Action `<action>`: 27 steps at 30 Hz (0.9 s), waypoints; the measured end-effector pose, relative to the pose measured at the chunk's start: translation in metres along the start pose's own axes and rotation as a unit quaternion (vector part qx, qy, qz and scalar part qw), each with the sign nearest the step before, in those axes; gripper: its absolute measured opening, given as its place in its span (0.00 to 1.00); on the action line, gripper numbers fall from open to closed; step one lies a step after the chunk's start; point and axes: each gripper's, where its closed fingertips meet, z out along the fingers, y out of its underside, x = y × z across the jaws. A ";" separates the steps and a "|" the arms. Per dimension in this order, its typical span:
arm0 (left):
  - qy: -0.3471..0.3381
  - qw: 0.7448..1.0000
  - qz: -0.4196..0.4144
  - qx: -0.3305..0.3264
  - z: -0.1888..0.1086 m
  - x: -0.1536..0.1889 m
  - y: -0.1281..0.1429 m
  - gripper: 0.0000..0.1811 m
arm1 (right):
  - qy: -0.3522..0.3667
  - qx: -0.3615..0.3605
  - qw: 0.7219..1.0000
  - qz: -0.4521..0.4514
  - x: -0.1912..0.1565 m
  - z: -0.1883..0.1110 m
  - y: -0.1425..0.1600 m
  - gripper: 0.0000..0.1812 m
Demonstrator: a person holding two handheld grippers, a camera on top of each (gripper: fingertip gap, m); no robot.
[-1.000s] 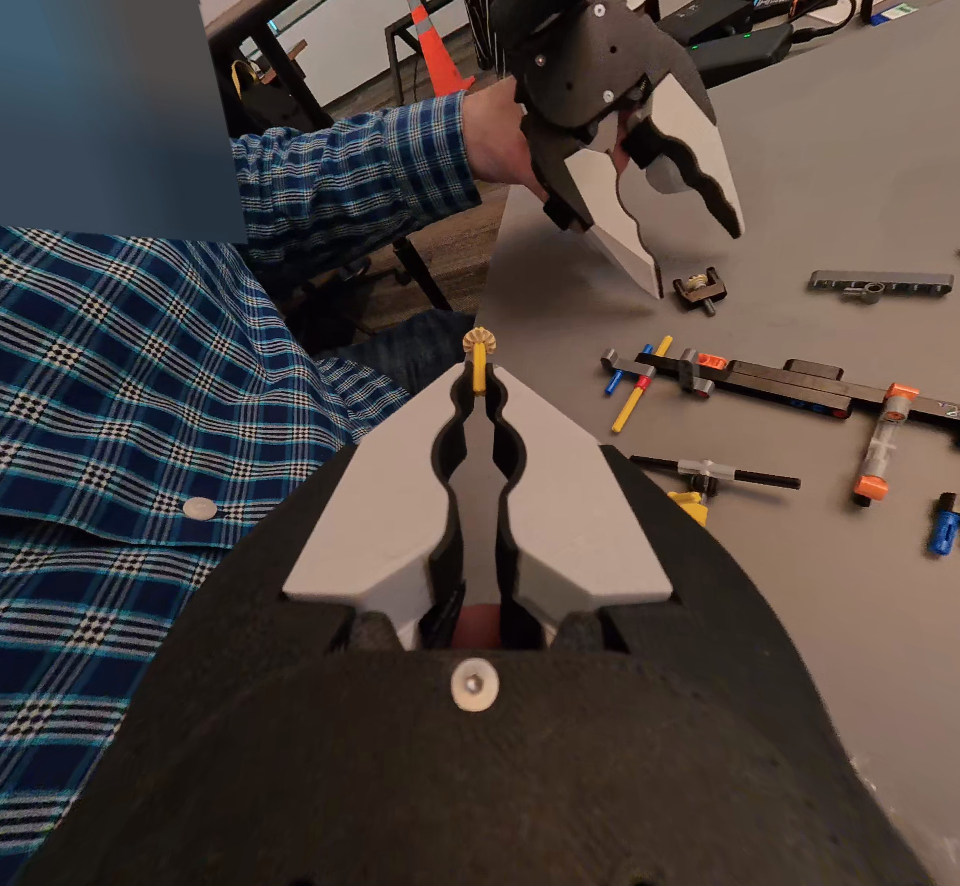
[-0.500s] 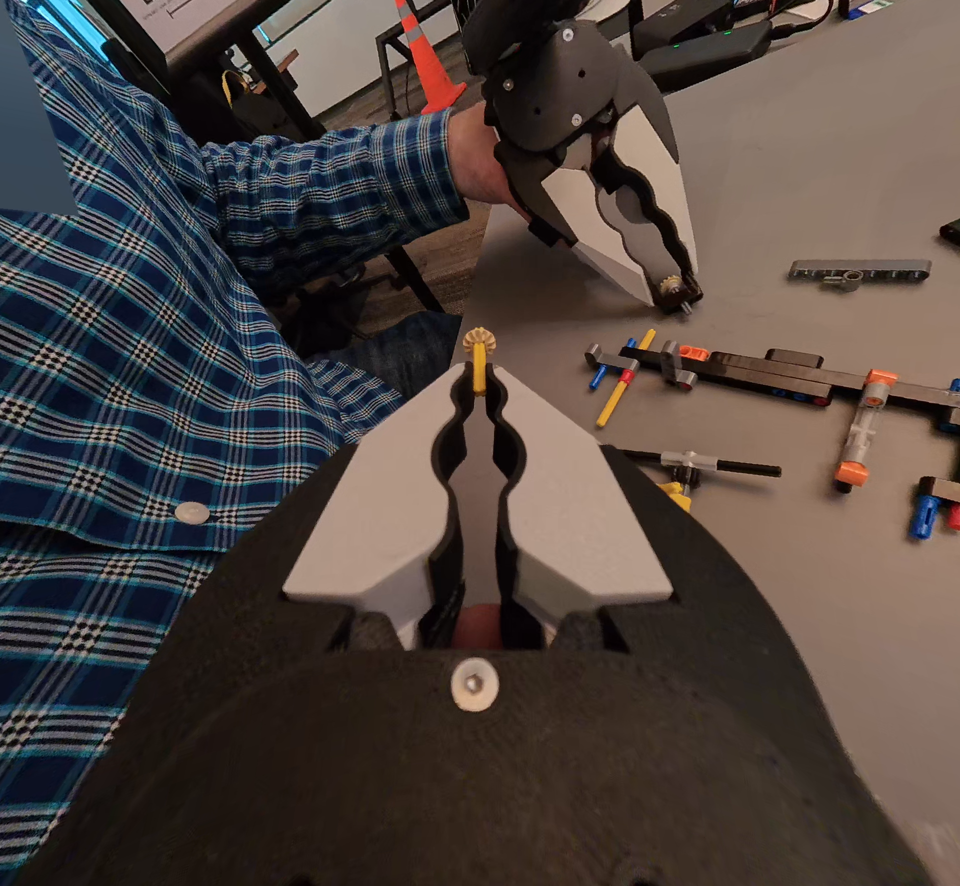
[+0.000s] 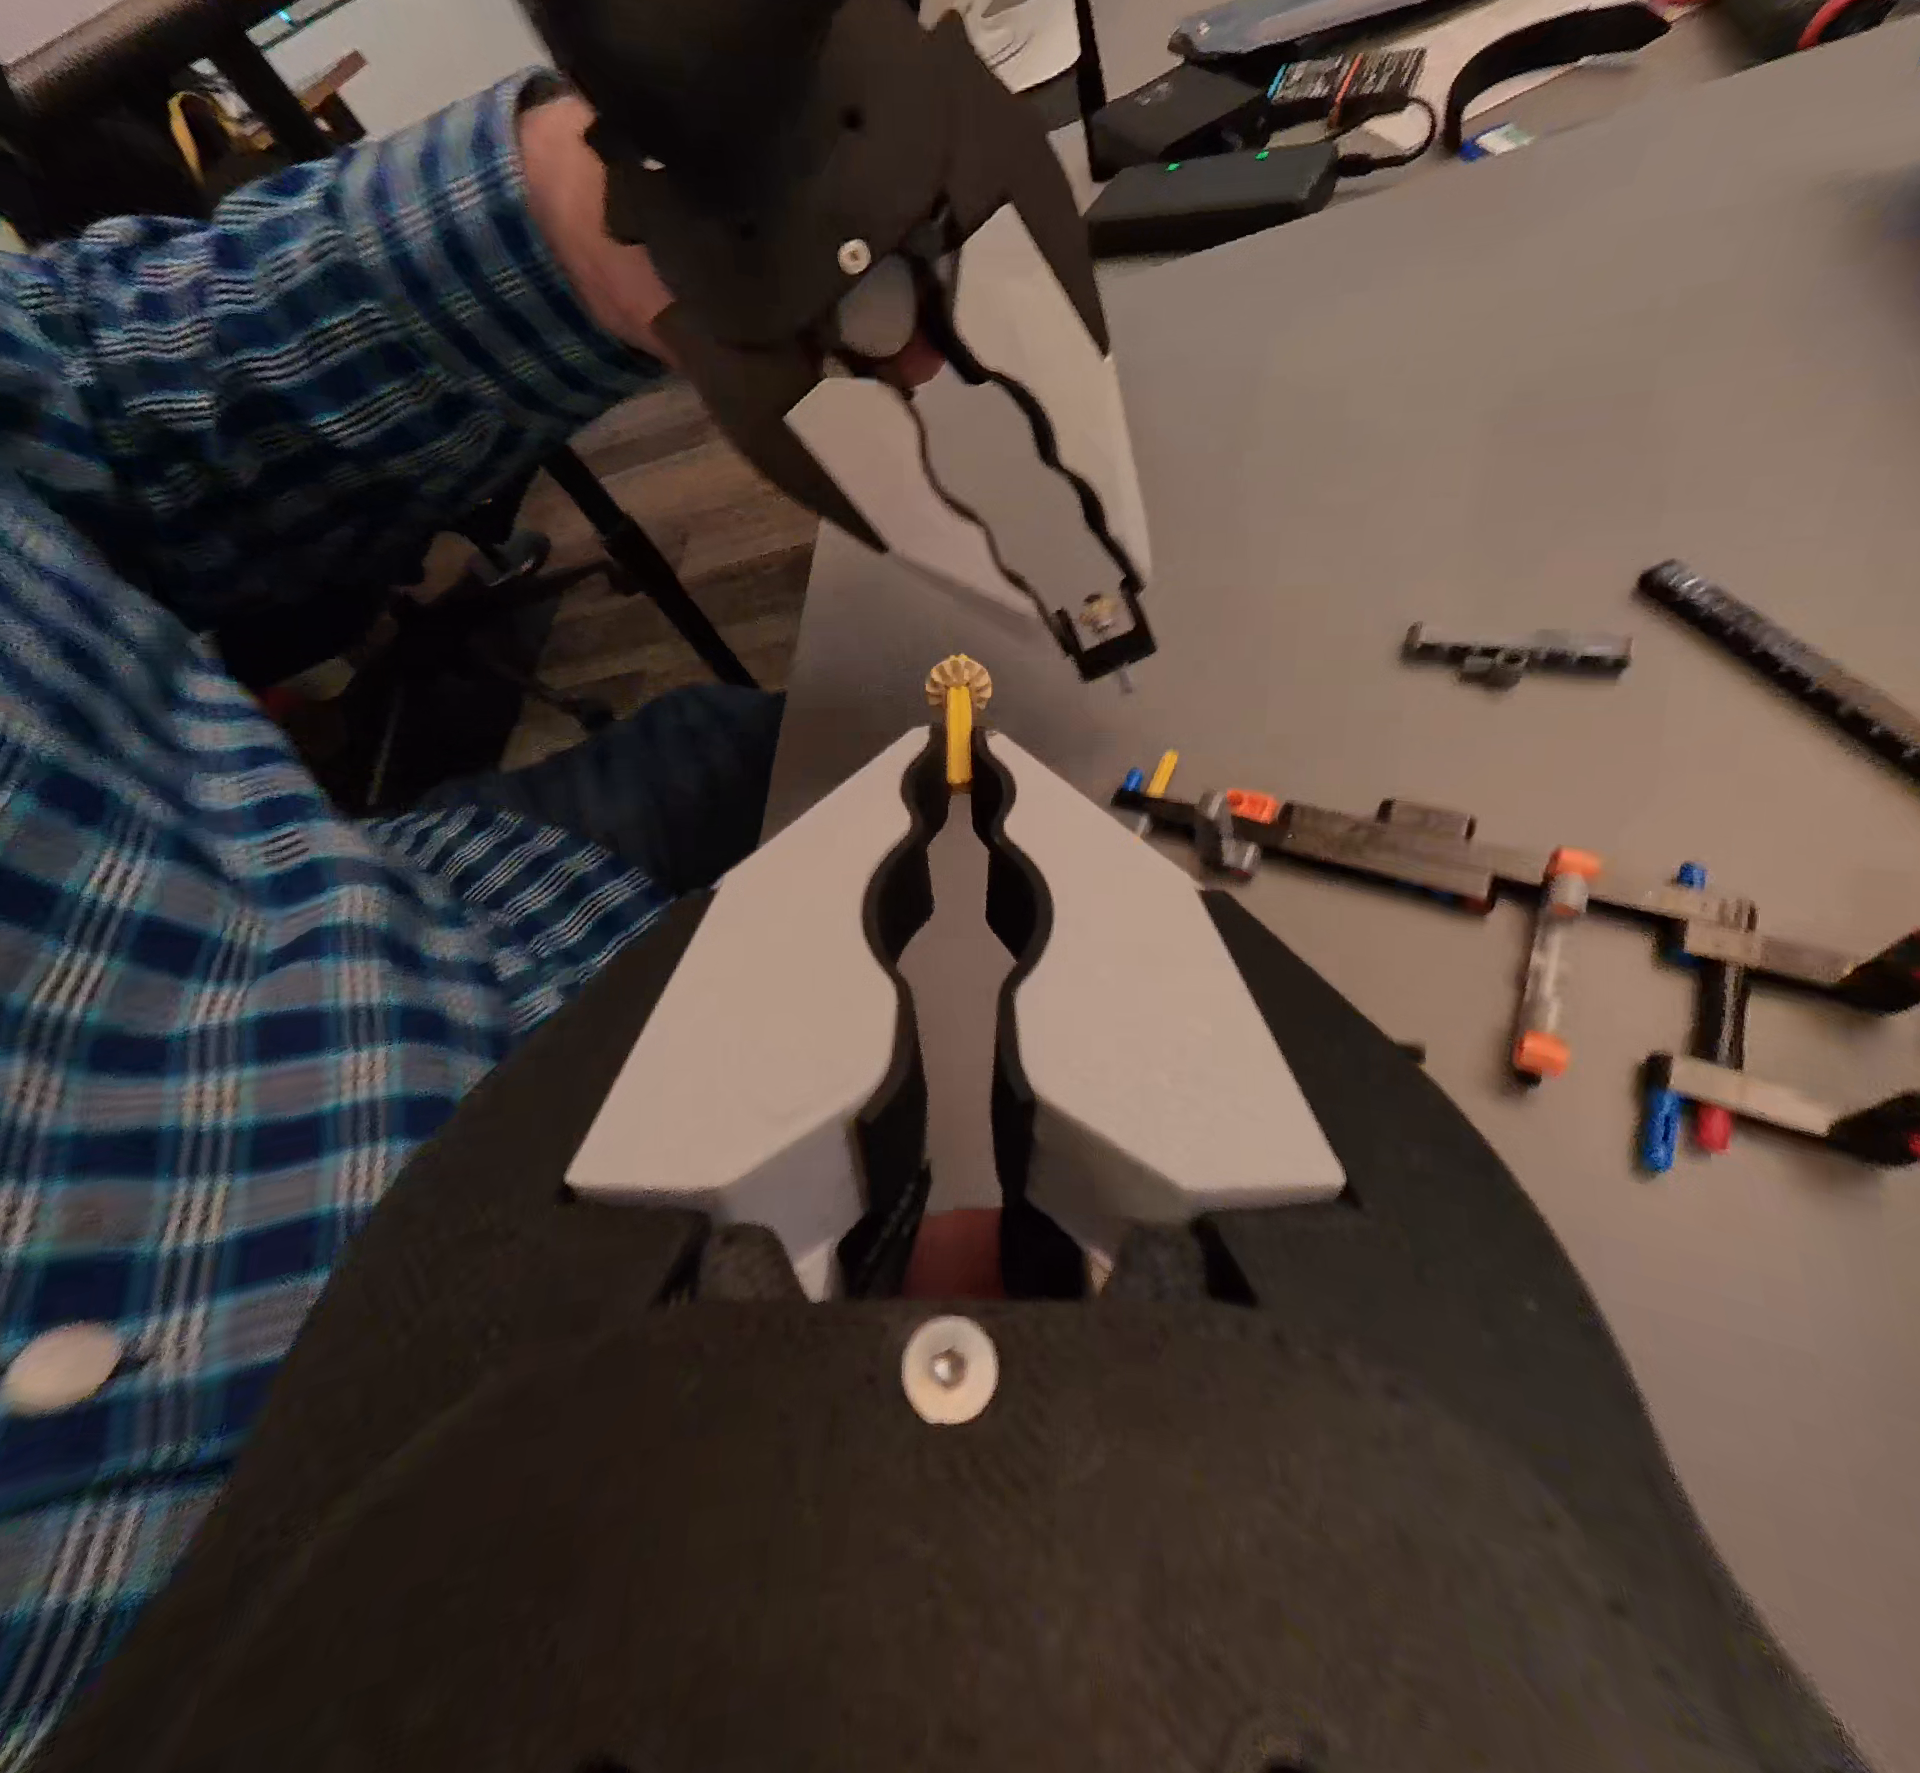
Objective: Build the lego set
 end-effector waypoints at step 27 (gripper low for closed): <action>-0.067 0.995 -0.019 0.075 -0.038 0.006 -0.070 0.12 | 0.058 0.032 0.998 0.000 0.015 0.003 -0.027 0.01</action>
